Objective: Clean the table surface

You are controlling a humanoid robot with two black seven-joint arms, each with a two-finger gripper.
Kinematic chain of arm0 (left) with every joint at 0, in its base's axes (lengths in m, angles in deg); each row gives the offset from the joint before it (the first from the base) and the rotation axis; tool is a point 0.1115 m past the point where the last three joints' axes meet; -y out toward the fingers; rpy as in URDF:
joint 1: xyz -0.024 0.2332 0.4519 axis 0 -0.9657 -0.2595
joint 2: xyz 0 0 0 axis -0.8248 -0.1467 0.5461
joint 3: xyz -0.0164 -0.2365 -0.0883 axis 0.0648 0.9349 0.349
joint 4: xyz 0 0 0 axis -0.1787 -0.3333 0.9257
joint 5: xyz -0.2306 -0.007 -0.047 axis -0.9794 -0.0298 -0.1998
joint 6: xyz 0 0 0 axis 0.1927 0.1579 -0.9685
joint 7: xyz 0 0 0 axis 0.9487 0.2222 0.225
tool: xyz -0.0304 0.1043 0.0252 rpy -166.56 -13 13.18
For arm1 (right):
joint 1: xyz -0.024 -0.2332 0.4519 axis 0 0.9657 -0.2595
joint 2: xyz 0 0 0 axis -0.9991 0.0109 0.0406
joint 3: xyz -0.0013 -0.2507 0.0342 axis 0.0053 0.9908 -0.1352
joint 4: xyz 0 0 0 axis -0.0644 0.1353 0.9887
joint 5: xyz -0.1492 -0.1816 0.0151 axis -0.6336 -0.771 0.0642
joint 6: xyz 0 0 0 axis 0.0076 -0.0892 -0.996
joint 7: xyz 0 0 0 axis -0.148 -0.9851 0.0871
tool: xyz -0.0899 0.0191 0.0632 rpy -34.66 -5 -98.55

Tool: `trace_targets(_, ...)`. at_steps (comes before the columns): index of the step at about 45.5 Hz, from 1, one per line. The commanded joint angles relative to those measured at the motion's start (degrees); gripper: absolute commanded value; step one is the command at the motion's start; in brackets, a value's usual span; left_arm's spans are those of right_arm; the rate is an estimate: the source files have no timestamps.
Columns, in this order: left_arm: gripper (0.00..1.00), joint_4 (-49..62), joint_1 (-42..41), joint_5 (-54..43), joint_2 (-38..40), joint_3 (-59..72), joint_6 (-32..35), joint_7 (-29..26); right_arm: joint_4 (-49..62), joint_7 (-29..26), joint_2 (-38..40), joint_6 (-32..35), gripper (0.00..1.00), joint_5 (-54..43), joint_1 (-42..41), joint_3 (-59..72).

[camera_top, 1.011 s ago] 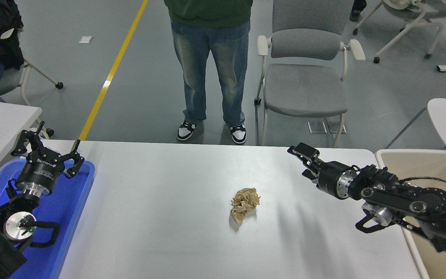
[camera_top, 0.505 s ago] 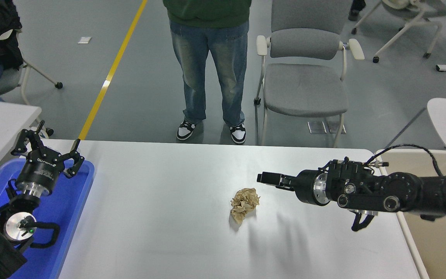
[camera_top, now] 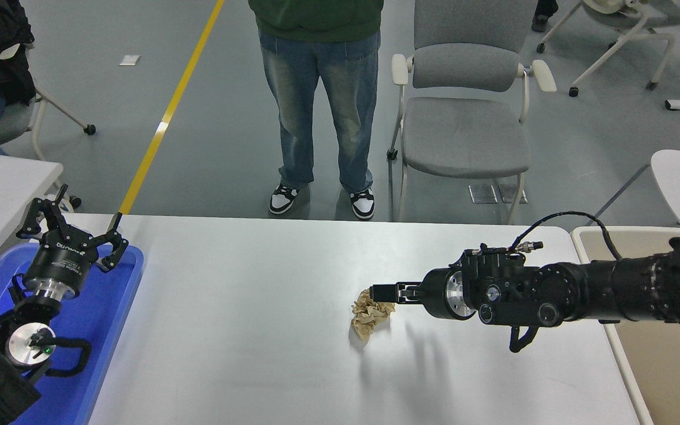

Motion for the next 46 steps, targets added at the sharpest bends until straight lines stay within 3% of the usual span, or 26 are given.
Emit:
trace_targets(1, 1.00, 0.00, 0.00, 0.00, 0.00, 0.01, 0.00, 0.00, 5.25, -0.05, -3.76, 0.40, 1.00, 0.28, 1.86, 0.87)
trace_targets(14, 1.00, 0.00, 0.00, 0.00, 0.00, 0.01, 0.00, 0.00, 12.11, -0.84, -3.76, 2.42, 1.00, 0.02, 4.41, 0.87)
trace_targets(46, 1.00, 0.00, 0.00, 0.00, 0.00, 0.01, 0.00, 0.00, 12.11, -1.19, -3.76, 2.60, 1.00, 2.83, 6.79, -2.21)
